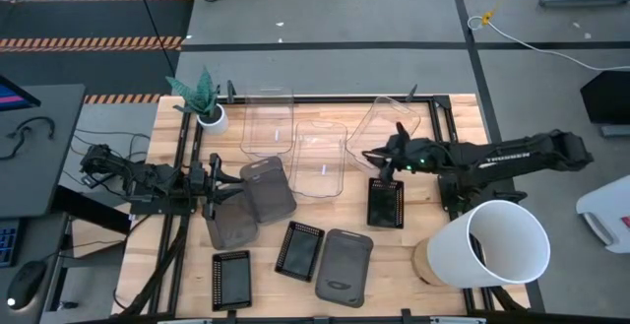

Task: Stack baskets by color
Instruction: Stack the right transparent bin on the middle transparent bin

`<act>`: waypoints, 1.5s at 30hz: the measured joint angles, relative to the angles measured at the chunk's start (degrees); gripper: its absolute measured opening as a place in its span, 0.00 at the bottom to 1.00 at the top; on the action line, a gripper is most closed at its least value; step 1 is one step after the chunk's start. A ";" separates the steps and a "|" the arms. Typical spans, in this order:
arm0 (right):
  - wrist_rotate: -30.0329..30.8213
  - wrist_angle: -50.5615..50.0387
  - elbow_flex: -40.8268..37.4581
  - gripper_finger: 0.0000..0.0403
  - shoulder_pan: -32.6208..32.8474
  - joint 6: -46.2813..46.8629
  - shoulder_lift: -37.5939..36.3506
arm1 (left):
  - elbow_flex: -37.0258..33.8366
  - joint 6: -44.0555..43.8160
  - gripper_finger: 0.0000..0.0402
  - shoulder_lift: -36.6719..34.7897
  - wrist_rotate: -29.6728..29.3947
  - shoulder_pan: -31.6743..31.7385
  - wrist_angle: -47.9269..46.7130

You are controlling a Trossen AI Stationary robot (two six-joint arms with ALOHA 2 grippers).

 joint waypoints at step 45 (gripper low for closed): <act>-5.35 -43.61 37.23 0.56 -4.35 1.52 31.39 | 0.00 0.00 0.30 0.00 -0.02 0.02 -0.02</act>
